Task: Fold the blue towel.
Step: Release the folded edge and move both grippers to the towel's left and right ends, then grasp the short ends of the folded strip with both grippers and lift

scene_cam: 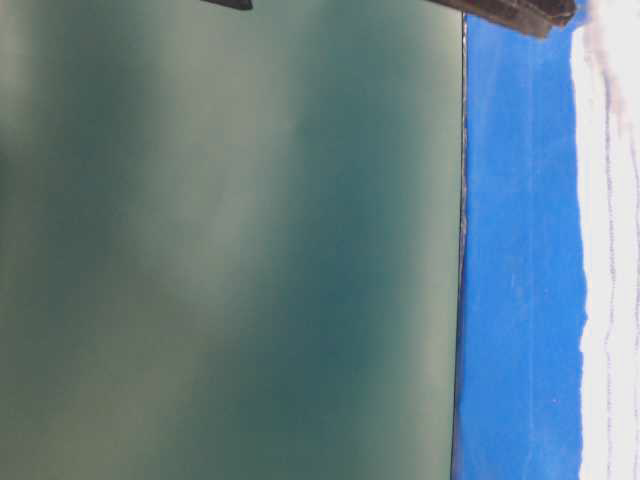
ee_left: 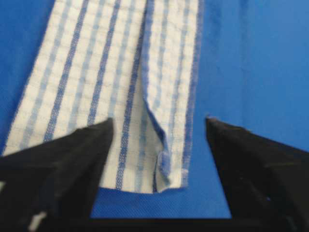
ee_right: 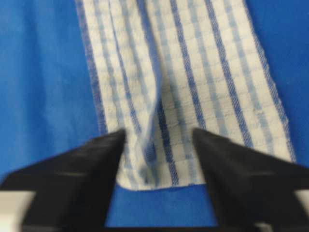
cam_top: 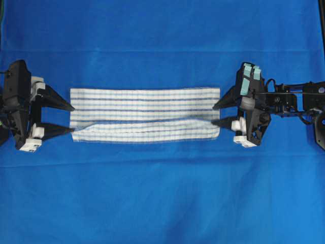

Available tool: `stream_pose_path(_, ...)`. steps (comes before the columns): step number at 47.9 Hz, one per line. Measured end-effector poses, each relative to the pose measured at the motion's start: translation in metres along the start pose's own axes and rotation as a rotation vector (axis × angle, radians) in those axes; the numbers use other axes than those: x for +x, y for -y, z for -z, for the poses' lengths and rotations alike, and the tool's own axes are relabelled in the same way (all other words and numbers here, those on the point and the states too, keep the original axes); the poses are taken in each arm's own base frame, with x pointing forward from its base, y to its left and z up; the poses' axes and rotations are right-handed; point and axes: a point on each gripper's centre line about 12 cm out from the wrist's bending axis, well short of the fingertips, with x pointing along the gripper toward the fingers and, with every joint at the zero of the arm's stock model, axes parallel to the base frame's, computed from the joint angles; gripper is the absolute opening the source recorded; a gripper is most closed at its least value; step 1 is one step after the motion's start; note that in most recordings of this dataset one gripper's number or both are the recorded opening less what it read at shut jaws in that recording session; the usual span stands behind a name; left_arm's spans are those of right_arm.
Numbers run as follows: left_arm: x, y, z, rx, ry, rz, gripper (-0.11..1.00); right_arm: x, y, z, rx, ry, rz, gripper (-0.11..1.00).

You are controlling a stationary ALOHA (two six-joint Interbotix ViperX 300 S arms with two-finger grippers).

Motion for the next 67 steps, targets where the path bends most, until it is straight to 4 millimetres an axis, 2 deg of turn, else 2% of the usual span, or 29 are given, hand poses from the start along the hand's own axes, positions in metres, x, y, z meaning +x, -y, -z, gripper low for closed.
stream_pose_path(8, 0.0, 0.0, -0.007, 0.029, 0.022, -0.001, 0.73, -0.003, 0.003, -0.008, -0.007, 0.028, 0.007, 0.59)
stream_pose_path(19, 0.003, -0.028, -0.017, 0.022, 0.034, -0.118, 0.73, -0.006, 0.044, -0.015, 0.081, 0.051, 0.113, 0.59)
stream_pose_path(24, 0.003, -0.041, -0.018, 0.003, 0.026, -0.172, 0.73, -0.008, 0.056, -0.017, 0.099, 0.058, 0.144, 0.59)
stream_pose_path(36, 0.005, -0.044, -0.017, -0.001, 0.014, -0.182, 0.73, -0.007, 0.059, -0.016, 0.098, 0.057, 0.151, 0.59)
stream_pose_path(54, 0.026, -0.061, 0.005, -0.043, -0.103, -0.234, 0.73, 0.021, 0.078, 0.01, 0.137, -0.033, 0.196, 0.59)
stream_pose_path(67, 0.047, -0.069, 0.016, -0.059, -0.193, -0.249, 0.72, 0.035, 0.082, 0.026, 0.141, -0.087, 0.203, 0.59)
